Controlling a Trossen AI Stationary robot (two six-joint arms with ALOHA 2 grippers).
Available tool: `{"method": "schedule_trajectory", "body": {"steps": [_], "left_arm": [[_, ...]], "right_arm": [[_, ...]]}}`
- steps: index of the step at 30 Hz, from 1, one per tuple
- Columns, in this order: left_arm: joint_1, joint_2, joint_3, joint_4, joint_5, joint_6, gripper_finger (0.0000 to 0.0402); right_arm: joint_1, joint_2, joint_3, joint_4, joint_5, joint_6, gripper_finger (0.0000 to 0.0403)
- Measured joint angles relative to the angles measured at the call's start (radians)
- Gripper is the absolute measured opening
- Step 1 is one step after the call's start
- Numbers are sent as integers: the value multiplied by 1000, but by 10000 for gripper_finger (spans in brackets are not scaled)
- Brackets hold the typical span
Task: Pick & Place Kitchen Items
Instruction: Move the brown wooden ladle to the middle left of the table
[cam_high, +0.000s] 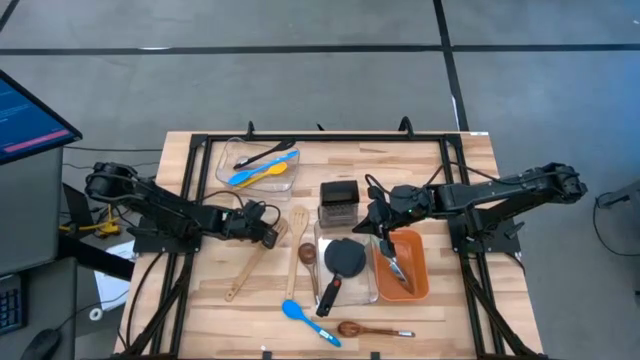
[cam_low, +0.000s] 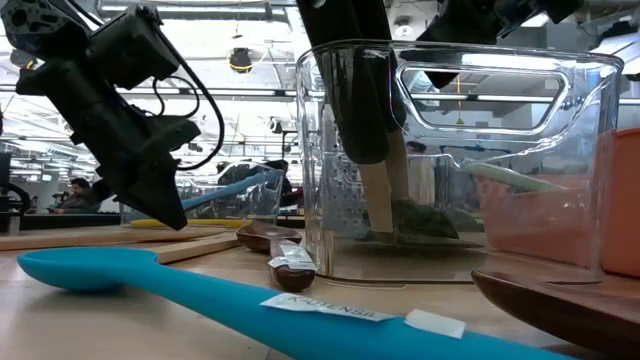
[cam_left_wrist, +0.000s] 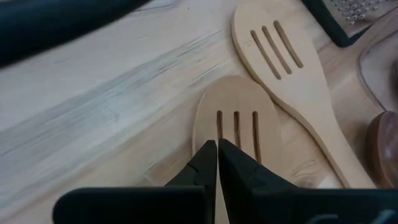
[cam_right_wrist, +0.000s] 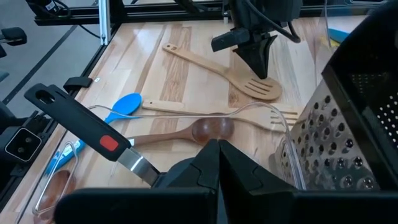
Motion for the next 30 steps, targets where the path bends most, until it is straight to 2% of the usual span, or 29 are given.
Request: {"method": "schedule_trajectory", "body": {"steps": [7,18,30], "left_arm": [[-3,56,0,84,6,-1,2],[-11,241,2,416,39,23,2],[-44,235,0,429,61,30,2]], "right_arm": [[0,0,0,2,0,0,0],[0,0,0,1,0,-1,0],[0,0,1,1,1,-1,0]]}}
